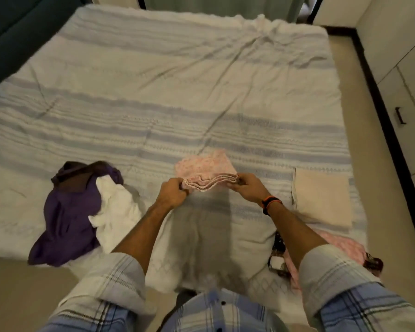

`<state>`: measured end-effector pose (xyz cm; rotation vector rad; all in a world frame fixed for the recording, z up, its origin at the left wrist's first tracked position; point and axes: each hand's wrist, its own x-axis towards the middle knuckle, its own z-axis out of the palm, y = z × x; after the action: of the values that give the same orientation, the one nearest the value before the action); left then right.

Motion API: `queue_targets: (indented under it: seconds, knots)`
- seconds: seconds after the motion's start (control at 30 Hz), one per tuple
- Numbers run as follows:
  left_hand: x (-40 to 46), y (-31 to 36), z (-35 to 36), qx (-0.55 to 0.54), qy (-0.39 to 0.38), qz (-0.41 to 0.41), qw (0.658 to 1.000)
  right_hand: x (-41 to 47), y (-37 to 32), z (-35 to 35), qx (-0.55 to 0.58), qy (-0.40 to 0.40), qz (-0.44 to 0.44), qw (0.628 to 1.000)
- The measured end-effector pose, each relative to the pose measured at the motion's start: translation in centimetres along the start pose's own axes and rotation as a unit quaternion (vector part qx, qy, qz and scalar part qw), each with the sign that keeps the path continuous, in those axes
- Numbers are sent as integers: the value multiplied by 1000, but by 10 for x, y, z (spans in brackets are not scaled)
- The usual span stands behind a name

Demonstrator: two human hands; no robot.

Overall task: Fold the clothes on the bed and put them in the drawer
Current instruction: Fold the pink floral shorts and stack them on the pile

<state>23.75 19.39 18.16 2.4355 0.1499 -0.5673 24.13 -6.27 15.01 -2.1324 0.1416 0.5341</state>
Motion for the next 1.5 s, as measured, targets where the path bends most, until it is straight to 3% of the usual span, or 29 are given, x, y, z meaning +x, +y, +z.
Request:
queue_targets:
  seconds: [0.17, 0.6, 1.2, 1.5]
  knots:
    - [-36, -39, 45, 15, -73, -30, 997, -37, 42, 44, -39, -44, 50, 997]
    - [-96, -95, 87, 44, -141, -29, 989, -121, 79, 107, -77, -49, 87, 992]
    - [-211, -105, 165, 48, -116, -76, 989, -213, 138, 113, -94, -122, 51, 987]
    - [-200, -106, 172, 20, -131, -107, 985, -195, 141, 110, -71, -137, 87, 984]
